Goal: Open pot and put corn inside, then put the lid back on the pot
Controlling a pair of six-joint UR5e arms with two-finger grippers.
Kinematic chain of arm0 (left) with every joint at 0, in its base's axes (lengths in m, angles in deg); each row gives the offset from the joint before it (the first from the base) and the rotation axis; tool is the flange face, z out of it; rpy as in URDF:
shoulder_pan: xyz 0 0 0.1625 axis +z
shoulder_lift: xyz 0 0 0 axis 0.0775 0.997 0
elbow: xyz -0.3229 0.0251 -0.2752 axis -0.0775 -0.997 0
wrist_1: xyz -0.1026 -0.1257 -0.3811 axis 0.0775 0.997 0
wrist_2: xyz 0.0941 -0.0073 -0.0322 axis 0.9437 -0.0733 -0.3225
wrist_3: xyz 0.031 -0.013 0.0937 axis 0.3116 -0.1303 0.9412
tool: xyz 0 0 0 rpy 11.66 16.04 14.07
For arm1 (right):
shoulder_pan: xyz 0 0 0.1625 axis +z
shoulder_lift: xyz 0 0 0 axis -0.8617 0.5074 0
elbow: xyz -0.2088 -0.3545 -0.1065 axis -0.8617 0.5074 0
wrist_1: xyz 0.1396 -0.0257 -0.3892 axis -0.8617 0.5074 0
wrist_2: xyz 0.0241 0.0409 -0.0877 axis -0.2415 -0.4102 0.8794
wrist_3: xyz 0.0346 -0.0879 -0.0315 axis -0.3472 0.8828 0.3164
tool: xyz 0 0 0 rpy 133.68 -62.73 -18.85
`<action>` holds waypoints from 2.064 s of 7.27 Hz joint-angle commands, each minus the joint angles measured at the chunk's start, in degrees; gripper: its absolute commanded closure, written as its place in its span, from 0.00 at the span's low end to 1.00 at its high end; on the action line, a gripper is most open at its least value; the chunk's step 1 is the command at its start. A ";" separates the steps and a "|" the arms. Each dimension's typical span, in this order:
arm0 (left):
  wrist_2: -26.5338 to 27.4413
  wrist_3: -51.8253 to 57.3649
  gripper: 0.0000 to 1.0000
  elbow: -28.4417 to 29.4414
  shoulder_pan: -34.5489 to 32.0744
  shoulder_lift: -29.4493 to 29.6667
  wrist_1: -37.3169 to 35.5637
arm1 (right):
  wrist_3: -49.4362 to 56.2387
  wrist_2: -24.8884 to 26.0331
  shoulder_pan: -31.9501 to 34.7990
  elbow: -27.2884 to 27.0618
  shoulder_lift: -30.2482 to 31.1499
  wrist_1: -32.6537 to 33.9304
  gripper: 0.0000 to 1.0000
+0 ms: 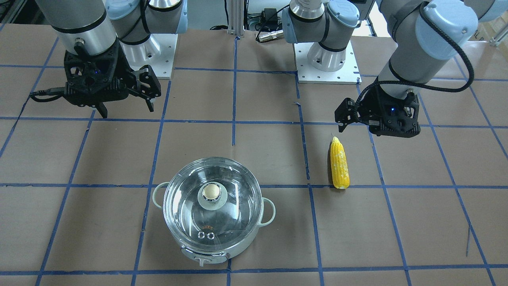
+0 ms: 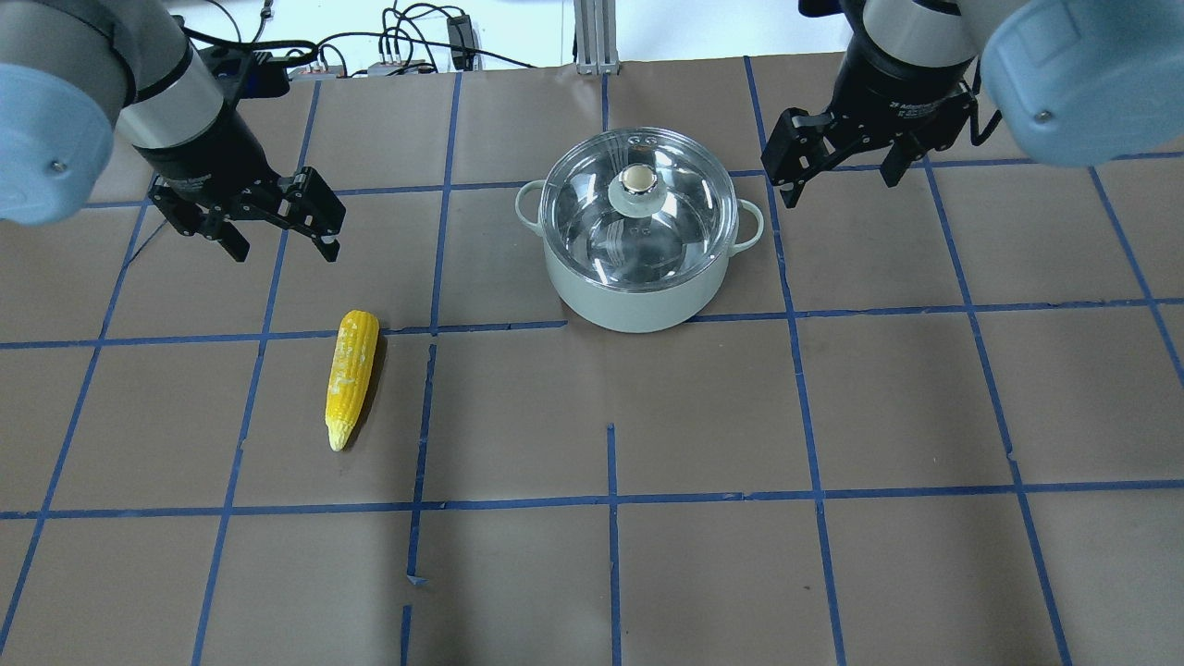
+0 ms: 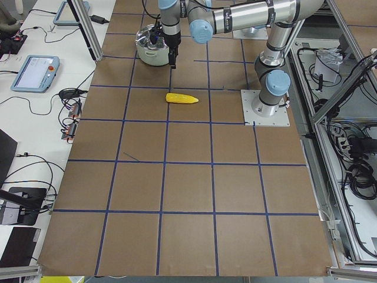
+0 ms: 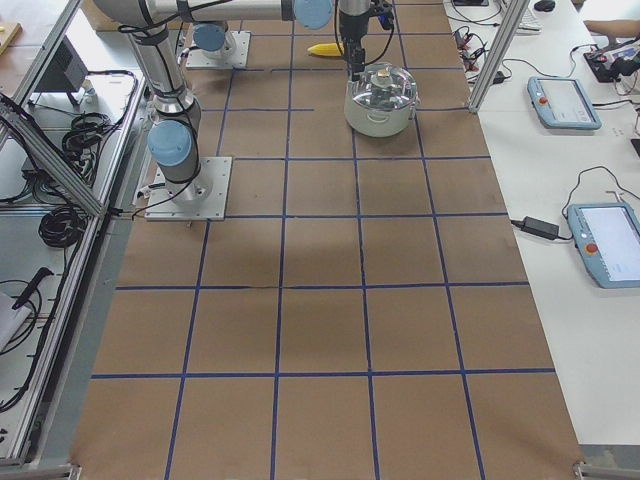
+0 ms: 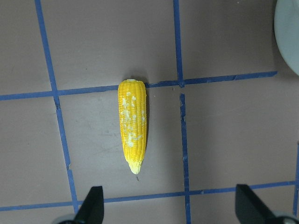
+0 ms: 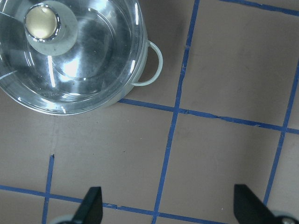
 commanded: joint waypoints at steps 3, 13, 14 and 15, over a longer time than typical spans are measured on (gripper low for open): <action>-0.06 2.73 0.00 -15.29 0.25 4.41 -25.61 | -11.94 -2.36 1.35 6.03 -8.00 -0.28 0.01; -0.33 4.23 0.00 -23.48 5.87 11.11 -40.68 | -28.26 4.40 14.89 17.37 -28.50 8.78 0.15; 0.11 -0.21 0.00 -23.57 5.78 10.16 -39.90 | -28.35 4.39 14.89 17.37 -28.59 8.60 0.37; 0.11 -1.56 0.00 -23.65 5.70 10.23 -39.80 | -28.35 4.39 14.89 17.37 -28.59 8.95 0.54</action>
